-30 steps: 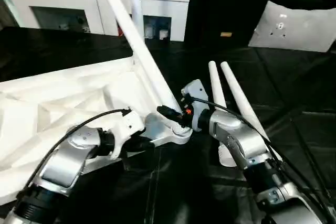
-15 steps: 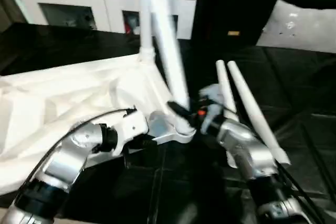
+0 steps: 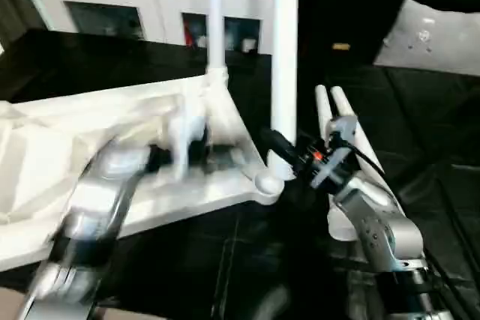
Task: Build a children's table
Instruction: Insert table leg to table base
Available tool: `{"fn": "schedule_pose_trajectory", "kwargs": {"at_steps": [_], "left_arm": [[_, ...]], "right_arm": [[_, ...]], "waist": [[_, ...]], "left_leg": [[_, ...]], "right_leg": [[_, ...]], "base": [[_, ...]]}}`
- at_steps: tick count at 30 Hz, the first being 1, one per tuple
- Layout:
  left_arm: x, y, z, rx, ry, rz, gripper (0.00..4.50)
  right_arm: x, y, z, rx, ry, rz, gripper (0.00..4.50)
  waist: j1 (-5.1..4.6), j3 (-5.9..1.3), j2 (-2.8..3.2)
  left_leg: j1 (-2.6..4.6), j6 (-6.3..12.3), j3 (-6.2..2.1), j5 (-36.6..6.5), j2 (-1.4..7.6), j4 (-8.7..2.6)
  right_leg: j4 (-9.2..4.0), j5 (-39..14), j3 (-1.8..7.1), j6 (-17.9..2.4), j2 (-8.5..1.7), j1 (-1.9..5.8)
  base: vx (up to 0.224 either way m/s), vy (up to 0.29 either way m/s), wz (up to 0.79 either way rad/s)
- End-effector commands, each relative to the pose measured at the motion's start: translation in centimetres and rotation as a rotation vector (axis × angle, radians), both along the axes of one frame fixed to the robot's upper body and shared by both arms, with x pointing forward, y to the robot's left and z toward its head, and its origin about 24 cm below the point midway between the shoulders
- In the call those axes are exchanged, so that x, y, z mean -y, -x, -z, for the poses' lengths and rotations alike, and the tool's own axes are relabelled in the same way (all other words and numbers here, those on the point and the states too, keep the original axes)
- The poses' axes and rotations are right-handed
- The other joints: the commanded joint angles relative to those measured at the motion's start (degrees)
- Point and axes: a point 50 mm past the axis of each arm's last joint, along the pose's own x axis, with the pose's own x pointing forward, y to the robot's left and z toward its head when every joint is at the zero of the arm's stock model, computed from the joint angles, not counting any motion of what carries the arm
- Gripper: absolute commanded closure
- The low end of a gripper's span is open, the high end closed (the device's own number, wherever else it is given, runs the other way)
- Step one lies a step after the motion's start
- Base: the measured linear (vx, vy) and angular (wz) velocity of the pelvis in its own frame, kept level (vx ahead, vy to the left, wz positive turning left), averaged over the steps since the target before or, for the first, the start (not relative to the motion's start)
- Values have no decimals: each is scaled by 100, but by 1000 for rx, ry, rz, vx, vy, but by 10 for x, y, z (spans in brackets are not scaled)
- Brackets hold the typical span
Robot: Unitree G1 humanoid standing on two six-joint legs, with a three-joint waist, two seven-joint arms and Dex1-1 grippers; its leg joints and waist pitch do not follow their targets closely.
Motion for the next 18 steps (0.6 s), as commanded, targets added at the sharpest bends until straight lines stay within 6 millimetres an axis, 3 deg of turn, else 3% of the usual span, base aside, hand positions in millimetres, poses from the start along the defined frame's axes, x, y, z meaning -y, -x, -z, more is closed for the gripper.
{"fn": "schedule_pose_trajectory", "kwargs": {"at_steps": [1,2,3,5,7,9,10,14,18], "left_arm": [[-6,-7,4,-42,18,-94,297],[2,-15,-8,-34,72,-120,296],[2,-15,-8,-34,72,-120,296],[18,-13,-21,-8,83,-41,296],[47,6,-36,30,73,148,296],[55,14,-38,25,77,206,296],[60,18,-38,21,76,233,296],[81,42,-38,8,92,423,296],[82,45,-37,-3,83,435,296]], "right_arm": [[-1,1,-5,15,-5,-3,262],[-4,2,-2,8,28,-7,262],[-4,2,-2,8,28,-7,262],[-5,2,3,-8,64,3,262],[-4,1,7,-30,99,38,262],[-2,0,8,-34,110,46,262],[-2,0,9,-36,116,49,262],[-1,0,10,-40,137,52,262],[-1,0,11,-41,150,55,262]], "waist": [[29,-344,30],[27,-356,23],[44,-382,26],[51,-410,33],[65,-437,51],[95,-439,38],[118,-429,64],[154,-403,35],[135,-376,32]], "left_leg": [[40,98,-152,-804,384,-414],[28,95,-153,-746,378,-409],[50,113,-142,-591,369,-385],[20,200,-156,-234,381,-374],[21,311,-152,27,389,-346],[7,463,-139,168,388,-322],[4,489,-138,56,386,-322],[25,372,-126,-233,399,-345],[20,253,-128,-509,379,-359]], "right_leg": [[-443,-1163,295,-1241,-534,347],[-437,-1127,301,-1209,-529,354],[-425,-921,299,-1207,-516,335],[-347,-285,292,-1301,-515,350],[-283,244,287,-1452,-520,350],[-250,618,277,-1607,-523,356],[-267,505,277,-1631,-529,355],[-315,6,279,-1560,-515,351],[-379,-524,281,-1389,-498,354]], "base": [[0,0,0],[0,0,0],[0,0,0],[0,0,0],[0,0,0],[0,0,0],[0,0,0],[0,0,0],[0,0,0]]}}
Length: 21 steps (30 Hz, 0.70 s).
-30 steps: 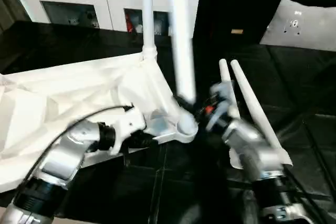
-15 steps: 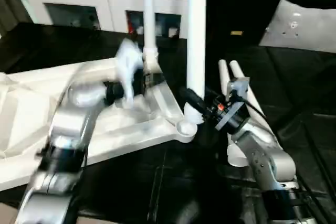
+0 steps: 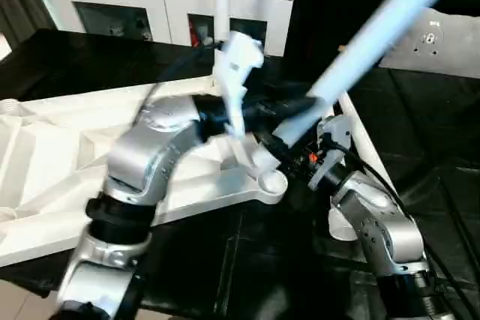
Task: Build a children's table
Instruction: Insert table leg to table base
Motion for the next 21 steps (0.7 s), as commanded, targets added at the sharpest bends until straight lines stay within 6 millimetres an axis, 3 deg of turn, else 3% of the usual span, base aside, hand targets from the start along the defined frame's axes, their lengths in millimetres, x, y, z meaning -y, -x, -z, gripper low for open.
{"fn": "schedule_pose_trajectory", "kwargs": {"at_steps": [1,5,6,9,12,13,17,18,19,21], "left_arm": [[2,2,2,10,-35,5,296],[-23,-7,7,8,-74,-89,296],[-26,-6,7,8,-78,-91,279],[-44,0,7,-18,-75,-77,264],[-54,6,8,-37,-77,-62,244],[-65,12,18,-77,-131,-54,239],[-75,15,39,-127,-252,-69,204],[-80,15,60,-158,-380,-107,184],[-81,15,63,-164,-399,-114,184],[-85,9,90,-179,-497,-218,166]], "right_arm": [[-4,0,-1,4,20,-13,262],[0,0,-2,3,27,5,262],[0,0,-2,3,28,10,262],[6,-1,0,-5,32,38,262],[9,-2,0,-10,40,53,262],[13,-2,1,-17,50,63,262],[16,-1,3,-29,69,63,262],[18,-1,5,-45,88,57,262],[18,-1,5,-47,92,56,262],[19,0,6,-58,102,51,262]], "waist": [[-10,-378,10],[-25,-382,21],[-38,-387,24],[-50,-416,70],[-55,-418,72],[-49,-420,61],[-59,-391,76],[-49,-383,66],[-37,-378,65],[-35,-371,54]], "left_leg": [[33,206,-127,-552,368,-382],[46,150,-130,-545,366,-387],[30,134,-136,-521,360,-390],[58,101,-134,-385,370,-374],[50,134,-125,-242,364,-371],[60,148,-123,-263,372,-371],[73,119,-113,-441,359,-387],[87,84,-110,-556,364,-398],[89,70,-116,-607,366,-405],[93,5,-122,-729,365,-418]], "right_leg": [[-399,-693,294,-1297,-498,383],[-414,-869,291,-1142,-481,355],[-398,-820,289,-1131,-477,363],[-343,-459,283,-1217,-466,345],[-302,-98,276,-1359,-452,347],[-304,-94,277,-1378,-463,352],[-348,-476,283,-1257,-445,327],[-370,-678,289,-1212,-446,316],[-378,-784,291,-1166,-444,313],[-423,-1091,299,-1011,-450,312]], "base": [[0,0,0],[0,0,0],[0,0,0],[0,0,0],[0,0,0],[0,0,0],[0,0,0],[0,0,0],[0,0,0],[0,0,0]]}}
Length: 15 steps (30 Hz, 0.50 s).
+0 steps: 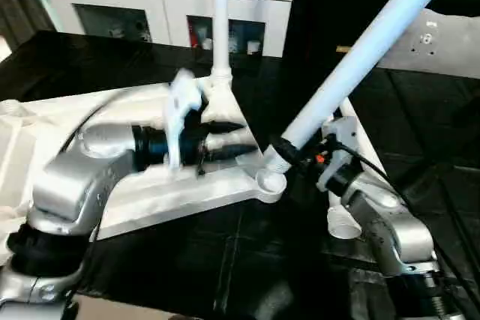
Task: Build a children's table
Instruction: Insert table leg to table base
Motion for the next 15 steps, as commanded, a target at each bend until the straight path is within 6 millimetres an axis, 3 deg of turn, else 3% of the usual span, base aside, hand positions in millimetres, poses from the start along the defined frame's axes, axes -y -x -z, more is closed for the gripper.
{"fn": "schedule_pose_trajectory", "kwargs": {"at_steps": [1,4,7,9,15], "left_arm": [[-3,-5,22,1,-98,-74,155],[-2,-9,37,-19,-88,-104,126],[2,-10,47,-33,-81,-94,124],[2,-10,52,-35,-92,-84,124],[3,-7,71,-43,-103,-38,178]], "right_arm": [[2,0,-1,-4,12,-1,262],[2,2,-2,-8,14,-8,262],[2,4,-2,-15,19,-16,262],[2,5,-2,-18,22,-18,262],[2,8,0,-33,21,-16,262]], "waist": [[-35,-360,34],[-11,-411,33],[-6,-413,33],[-8,-413,22],[-8,-408,33]], "left_leg": [[73,21,-120,-733,356,-420],[58,14,-121,-479,347,-396],[32,100,-124,-357,345,-385],[32,145,-118,-369,342,-379],[43,114,-124,-517,356,-392]], "right_leg": [[-416,-1112,307,-978,-450,295],[-373,-775,305,-993,-470,313],[-342,-442,297,-1142,-473,323],[-349,-435,301,-1131,-470,324],[-379,-685,301,-1083,-484,315]], "base": [[0,0,0],[0,0,0],[0,0,0],[0,0,0],[0,0,0]]}}
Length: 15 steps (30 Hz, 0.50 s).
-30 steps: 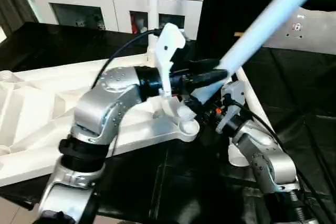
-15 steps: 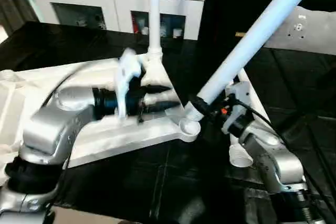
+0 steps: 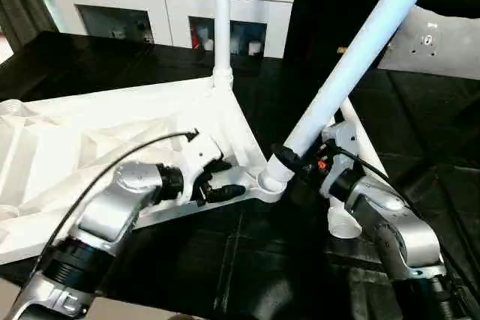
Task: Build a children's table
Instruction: Insert table leg to table base
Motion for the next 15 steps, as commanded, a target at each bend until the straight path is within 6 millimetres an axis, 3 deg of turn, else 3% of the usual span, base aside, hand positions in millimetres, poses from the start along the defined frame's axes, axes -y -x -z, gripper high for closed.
{"fn": "schedule_pose_trajectory", "kwargs": {"at_steps": [1,4,7,10,11,12,15], "left_arm": [[-1,3,5,-7,-26,21,194],[-3,3,7,-8,-14,3,203],[-5,5,11,-11,-22,30,248],[-6,5,13,-11,-29,30,249],[-7,4,15,-11,-36,30,283],[-9,4,16,-11,-47,31,290],[-11,4,21,-12,-70,34,291]], "right_arm": [[0,2,-4,10,1,-7,262],[0,3,-3,6,4,-6,262],[0,5,-2,-1,7,-7,262],[0,5,-2,-4,9,-9,262],[0,5,-2,-4,9,-9,262],[0,5,-2,-6,8,-11,262],[-1,4,-2,-8,9,-15,262]], "waist": [[-15,-405,39],[-25,-402,35],[-16,-398,24],[-16,-405,27],[-19,-405,27],[-13,-408,25],[-6,-408,28]], "left_leg": [[56,90,-126,-543,366,-399],[53,75,-127,-586,365,-402],[52,94,-121,-581,358,-399],[53,105,-126,-517,358,-398],[54,101,-124,-523,360,-397],[57,104,-125,-512,361,-395],[60,112,-131,-518,368,-399]], "right_leg": [[-372,-657,302,-1112,-486,316],[-371,-685,298,-1137,-488,320],[-383,-780,303,-1109,-489,320],[-368,-682,297,-1100,-481,315],[-365,-671,297,-1103,-482,314],[-361,-641,299,-1116,-488,317],[-359,-627,297,-1127,-498,319]], "base": [[0,0,0],[0,0,0],[0,0,0],[0,0,0],[0,0,0],[0,0,0],[0,0,0]]}}
